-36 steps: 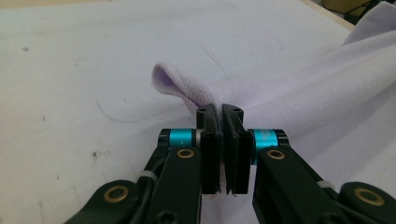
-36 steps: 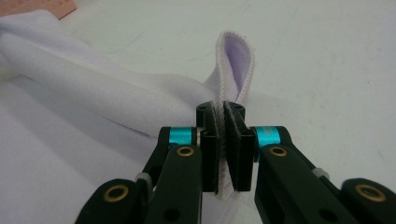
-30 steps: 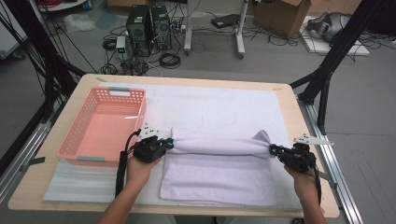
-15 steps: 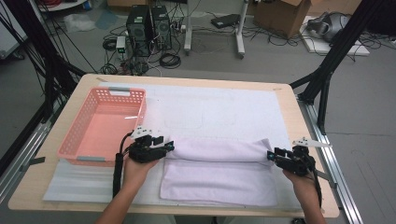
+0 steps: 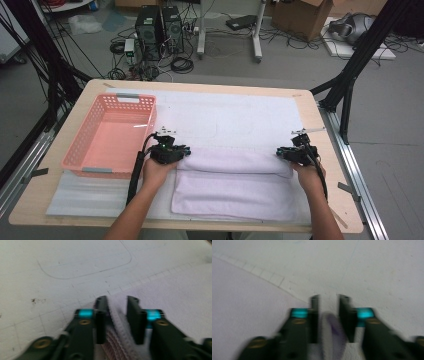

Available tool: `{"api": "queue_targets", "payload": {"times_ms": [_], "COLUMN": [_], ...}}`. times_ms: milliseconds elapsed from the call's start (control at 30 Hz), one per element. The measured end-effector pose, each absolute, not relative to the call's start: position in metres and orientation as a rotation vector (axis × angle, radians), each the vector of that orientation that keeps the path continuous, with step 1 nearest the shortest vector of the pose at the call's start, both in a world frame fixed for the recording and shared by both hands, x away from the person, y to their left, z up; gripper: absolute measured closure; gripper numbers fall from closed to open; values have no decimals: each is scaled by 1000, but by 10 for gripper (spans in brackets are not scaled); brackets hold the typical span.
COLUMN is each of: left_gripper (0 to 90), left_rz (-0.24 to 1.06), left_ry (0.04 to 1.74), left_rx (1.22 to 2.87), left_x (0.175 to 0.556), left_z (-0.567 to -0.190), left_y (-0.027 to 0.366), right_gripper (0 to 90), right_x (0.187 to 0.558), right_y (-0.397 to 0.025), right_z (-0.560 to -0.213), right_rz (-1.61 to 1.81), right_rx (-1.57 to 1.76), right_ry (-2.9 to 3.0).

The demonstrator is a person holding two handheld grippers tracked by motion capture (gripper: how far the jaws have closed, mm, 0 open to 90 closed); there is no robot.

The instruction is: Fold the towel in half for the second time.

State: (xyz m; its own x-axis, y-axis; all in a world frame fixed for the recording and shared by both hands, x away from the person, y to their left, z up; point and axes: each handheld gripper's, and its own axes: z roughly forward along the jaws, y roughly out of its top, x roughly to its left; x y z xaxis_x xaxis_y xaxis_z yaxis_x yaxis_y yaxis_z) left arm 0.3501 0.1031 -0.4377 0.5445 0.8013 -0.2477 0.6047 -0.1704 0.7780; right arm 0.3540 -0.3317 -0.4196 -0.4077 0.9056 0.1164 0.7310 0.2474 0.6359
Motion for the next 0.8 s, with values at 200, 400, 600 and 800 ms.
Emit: {"api": "queue_targets", "payload": {"times_ms": [200,400,600,800], "left_gripper": [834,830,828,821], "left_rz": [290,292,303,299], "left_ry": [1086,1026,977,941], "left_rx": [1823,1762,1754,1755], "left_x": [338,320,298,276], "left_z": [-428,-422,-422,-428], "left_y": [107,112,117,121], "right_gripper": [857,858,859,859], "right_x": [334,310,279,247], "right_y": [-340,-349,-352,-350], "right_z": [-411,-406,-398,-397], "right_rz": [1007,1097,1188,1221], "right_rx": [1468,1437,1379,1330], "right_ry": [2171,2109,2051,2024]}}
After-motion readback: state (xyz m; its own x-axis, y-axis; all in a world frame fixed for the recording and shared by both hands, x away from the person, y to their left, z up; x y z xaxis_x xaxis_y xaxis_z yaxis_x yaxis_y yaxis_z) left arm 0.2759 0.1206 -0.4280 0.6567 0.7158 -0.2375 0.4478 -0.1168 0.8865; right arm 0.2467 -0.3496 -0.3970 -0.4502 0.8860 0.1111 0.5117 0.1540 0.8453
